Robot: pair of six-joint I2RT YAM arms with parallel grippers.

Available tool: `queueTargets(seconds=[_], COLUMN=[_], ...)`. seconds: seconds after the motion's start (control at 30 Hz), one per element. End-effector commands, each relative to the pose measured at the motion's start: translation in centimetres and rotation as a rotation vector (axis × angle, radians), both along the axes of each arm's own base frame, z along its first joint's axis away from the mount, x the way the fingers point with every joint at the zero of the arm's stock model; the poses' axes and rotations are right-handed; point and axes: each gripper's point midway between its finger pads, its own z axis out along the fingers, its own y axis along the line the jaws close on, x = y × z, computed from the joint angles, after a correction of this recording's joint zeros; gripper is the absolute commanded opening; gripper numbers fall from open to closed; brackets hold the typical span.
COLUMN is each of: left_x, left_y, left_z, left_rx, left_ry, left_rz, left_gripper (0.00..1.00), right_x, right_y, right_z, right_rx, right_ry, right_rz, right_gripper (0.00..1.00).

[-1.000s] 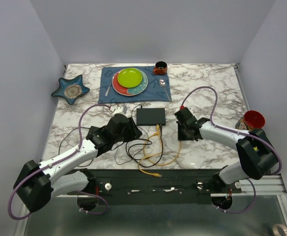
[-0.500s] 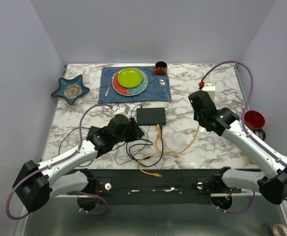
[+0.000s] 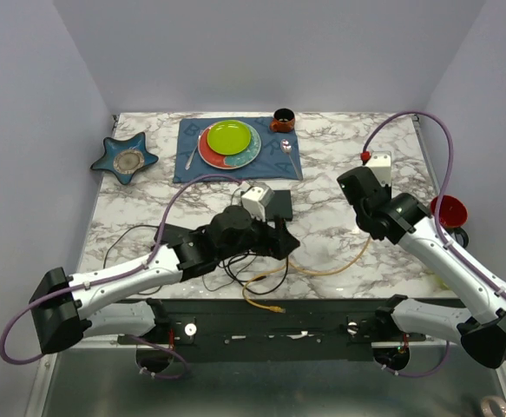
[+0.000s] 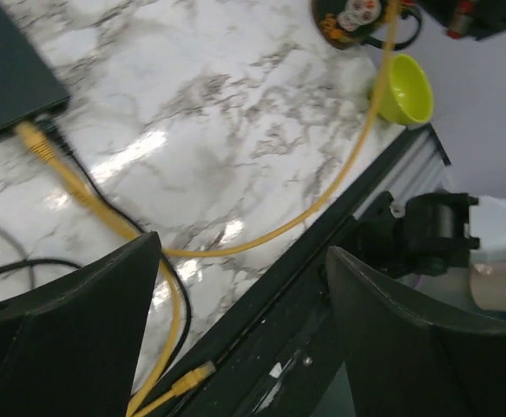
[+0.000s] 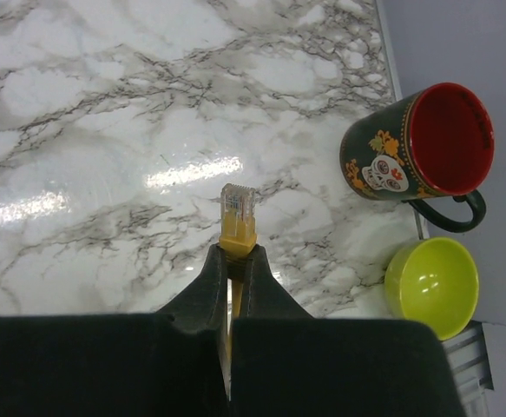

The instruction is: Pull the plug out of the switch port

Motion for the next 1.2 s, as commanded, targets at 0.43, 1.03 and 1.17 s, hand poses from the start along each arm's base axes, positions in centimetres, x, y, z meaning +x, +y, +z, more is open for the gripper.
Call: queueTargets(seconds=[0.43,1.03,1.17], left_x=[-2.9,-2.9,-0.2], left_y=[-10.3,-9.5,-8.2], left_z=[-2.9,1.1,4.9], left_rx=[0.125,-0.088,-0.255], left_ry=[-0.449,-0.331,-0.219], left_rz=[-0.132,-0.130,-0.072], left_gripper=[0.99,0.00,0.00], right_x=[-2.3,-3.7,-4.9], right_y=[7.7,8.3,9.1], right_z=[2.5,7.6,9.0], right_rx=[0.444,0.671,0.749], right_ry=[0.076,-0.210,-0.314], right_rz=[0.254,0.373,0.487], right_gripper=[0.01,0.83,0.98])
